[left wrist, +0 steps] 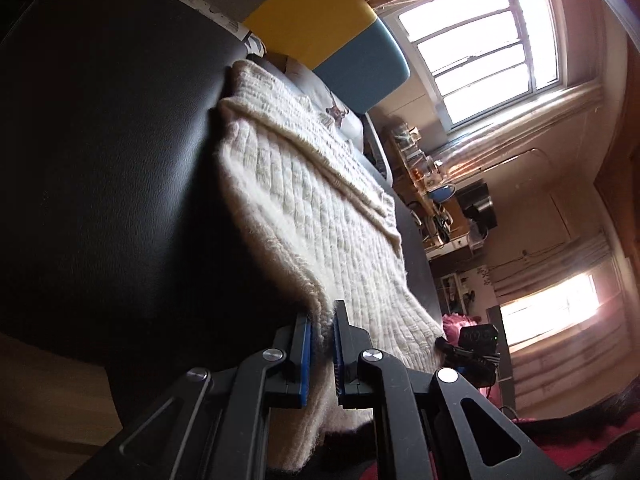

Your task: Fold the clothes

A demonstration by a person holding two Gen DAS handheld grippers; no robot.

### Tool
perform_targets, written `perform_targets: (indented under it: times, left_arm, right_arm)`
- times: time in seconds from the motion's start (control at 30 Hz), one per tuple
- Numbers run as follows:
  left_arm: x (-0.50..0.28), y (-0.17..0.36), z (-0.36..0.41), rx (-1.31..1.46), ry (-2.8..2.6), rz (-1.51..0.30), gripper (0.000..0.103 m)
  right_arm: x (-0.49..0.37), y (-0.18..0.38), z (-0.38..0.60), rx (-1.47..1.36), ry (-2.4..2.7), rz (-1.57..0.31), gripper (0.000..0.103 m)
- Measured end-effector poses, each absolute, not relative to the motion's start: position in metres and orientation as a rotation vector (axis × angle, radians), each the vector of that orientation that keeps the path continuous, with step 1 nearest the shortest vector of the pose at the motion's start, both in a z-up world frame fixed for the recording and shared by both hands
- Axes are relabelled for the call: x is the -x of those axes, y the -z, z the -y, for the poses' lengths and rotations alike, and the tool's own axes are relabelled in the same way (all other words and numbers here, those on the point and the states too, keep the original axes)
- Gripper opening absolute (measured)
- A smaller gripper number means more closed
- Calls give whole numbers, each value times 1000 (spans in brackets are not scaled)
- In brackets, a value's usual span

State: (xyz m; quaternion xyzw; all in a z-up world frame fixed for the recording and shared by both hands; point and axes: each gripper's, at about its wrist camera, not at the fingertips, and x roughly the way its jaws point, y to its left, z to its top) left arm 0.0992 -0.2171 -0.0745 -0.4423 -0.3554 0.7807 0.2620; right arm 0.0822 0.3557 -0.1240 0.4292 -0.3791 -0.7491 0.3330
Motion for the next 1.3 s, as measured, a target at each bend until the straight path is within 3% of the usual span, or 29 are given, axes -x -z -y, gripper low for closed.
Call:
perform_targets:
  times: [0.43, 0.53, 0.77, 0.83, 0.87, 0.9, 0.97, 1.1, 1.3]
  left_arm:
    - [68, 2, 231, 776, -2080, 1127, 4]
    - [126, 15, 236, 838, -2150, 1172, 3]
    - [134, 49, 220, 1206, -2110, 922, 5]
    - [108, 47, 202, 1286, -2182, 654, 18]
    - [95, 45, 192, 1303, -2213, 502, 31]
    - [85, 48, 181, 1311, -2191, 402, 52]
    - [81, 56, 165, 1325, -2098, 357, 72]
    - [96, 71, 133, 1341, -2020, 245, 78]
    - [123, 98, 96, 1395, -1939, 74, 74]
  right_arm:
    - [68, 68, -378, -937, 2029, 1015, 12]
    - [125, 79, -375, -994, 2084, 1019, 12]
    - [140, 133, -363, -1193, 2063, 996, 13]
    - [132, 145, -365, -1211, 2056, 1012, 13]
    - [129, 149, -365, -1217, 2054, 1021, 13]
    - [126, 153, -366, -1222, 2052, 1029, 13]
    - [120, 159, -367, -1229, 2049, 1041, 13]
    - [116, 157, -364, -1237, 2064, 1019, 15]
    - [115, 159, -365, -1256, 2051, 1022, 15]
